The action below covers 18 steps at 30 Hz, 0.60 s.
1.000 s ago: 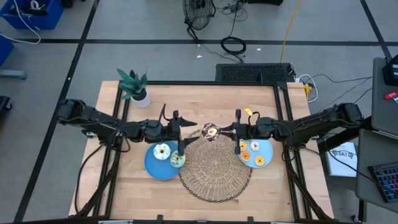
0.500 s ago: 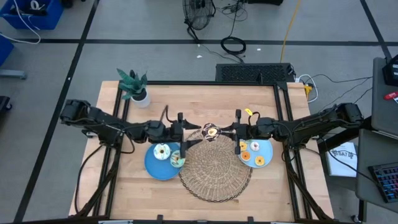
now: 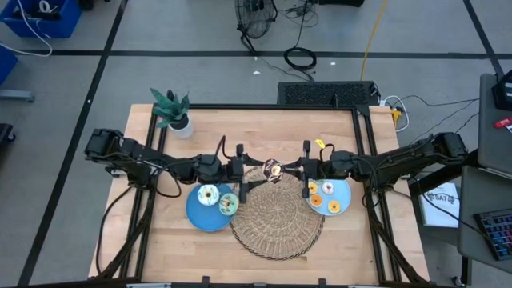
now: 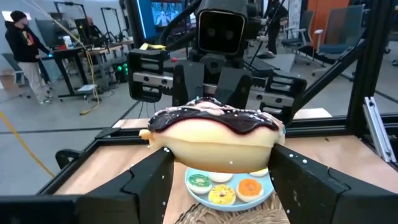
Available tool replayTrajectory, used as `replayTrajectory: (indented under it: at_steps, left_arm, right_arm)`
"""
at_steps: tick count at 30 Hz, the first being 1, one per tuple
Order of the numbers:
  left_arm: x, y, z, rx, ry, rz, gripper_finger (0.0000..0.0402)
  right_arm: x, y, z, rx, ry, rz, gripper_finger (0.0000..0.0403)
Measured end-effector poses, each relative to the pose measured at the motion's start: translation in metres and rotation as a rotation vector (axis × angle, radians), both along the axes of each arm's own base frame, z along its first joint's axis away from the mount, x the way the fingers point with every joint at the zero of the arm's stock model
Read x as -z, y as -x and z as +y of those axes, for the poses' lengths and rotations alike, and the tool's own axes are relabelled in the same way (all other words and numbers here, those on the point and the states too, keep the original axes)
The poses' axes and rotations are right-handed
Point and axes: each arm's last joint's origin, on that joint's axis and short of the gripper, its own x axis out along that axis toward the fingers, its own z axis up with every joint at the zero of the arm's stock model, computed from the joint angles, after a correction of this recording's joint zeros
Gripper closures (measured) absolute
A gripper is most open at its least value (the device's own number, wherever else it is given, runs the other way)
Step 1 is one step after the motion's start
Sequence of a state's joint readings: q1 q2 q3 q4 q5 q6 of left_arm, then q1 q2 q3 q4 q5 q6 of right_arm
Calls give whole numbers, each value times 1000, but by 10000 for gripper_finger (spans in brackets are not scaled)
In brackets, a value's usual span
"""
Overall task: Pick & Place donuts
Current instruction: Put the large black donut on the blue plate
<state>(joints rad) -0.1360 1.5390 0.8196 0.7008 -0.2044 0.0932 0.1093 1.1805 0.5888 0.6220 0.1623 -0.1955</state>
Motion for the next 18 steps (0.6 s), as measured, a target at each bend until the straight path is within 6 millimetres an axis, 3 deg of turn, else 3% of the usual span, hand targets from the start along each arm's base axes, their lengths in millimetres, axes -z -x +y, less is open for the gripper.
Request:
replayTrajectory:
  at_steps: [11,18]
  left_arm:
    - [1,0,1,-42,-50,26,149]
    - [1,0,1,-45,-72,20,212]
  right_arm:
    - [1,0,0,1,0,6,395]
    - [1,0,0,1,-15,5,395]
